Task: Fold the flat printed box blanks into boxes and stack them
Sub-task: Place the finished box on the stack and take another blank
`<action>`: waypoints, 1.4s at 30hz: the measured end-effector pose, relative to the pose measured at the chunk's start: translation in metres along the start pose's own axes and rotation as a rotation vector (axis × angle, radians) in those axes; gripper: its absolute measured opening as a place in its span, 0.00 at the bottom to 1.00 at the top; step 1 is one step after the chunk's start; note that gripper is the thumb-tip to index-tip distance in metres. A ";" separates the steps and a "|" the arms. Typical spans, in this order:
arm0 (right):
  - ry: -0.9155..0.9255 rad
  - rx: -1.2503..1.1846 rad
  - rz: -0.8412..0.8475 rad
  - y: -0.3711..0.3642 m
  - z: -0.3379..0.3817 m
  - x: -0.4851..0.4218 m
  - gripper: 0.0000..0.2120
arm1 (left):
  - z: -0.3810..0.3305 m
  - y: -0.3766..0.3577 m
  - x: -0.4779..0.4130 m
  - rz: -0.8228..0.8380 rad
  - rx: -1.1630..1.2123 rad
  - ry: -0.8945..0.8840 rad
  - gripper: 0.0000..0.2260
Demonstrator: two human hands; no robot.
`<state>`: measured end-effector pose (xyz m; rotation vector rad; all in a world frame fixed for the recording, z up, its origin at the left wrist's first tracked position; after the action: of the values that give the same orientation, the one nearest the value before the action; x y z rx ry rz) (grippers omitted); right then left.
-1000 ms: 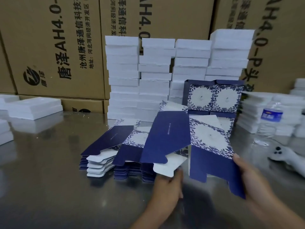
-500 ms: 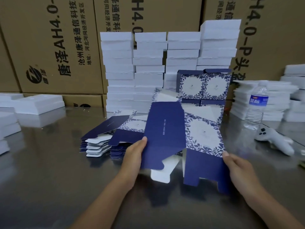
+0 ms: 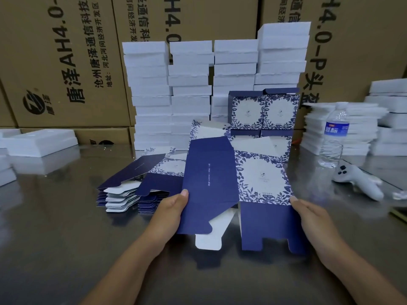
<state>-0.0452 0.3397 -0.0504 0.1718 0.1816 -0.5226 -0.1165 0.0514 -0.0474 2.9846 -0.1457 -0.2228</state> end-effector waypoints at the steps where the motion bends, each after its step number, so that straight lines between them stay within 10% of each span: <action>1: -0.004 -0.015 -0.008 0.001 -0.001 -0.001 0.21 | 0.001 0.000 -0.001 0.005 0.000 -0.001 0.20; 19: 0.012 0.031 0.010 0.000 0.002 0.000 0.19 | -0.014 0.011 0.003 -0.149 -0.113 -0.185 0.20; 42: -0.029 0.075 0.113 -0.006 0.000 0.001 0.19 | -0.003 0.008 0.001 -0.109 0.084 0.023 0.21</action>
<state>-0.0470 0.3345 -0.0516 0.2460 0.1233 -0.4196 -0.1154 0.0437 -0.0434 3.0811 0.0110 -0.1996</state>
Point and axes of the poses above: each hand's wrist, its own x-axis away from the middle knuckle, its own y-axis out of the back of the hand, z = x × y, the point moved 6 cm from there along -x, towards the middle knuckle, and after that the axes turned 1 degree about -z, right-handed, at the moved point
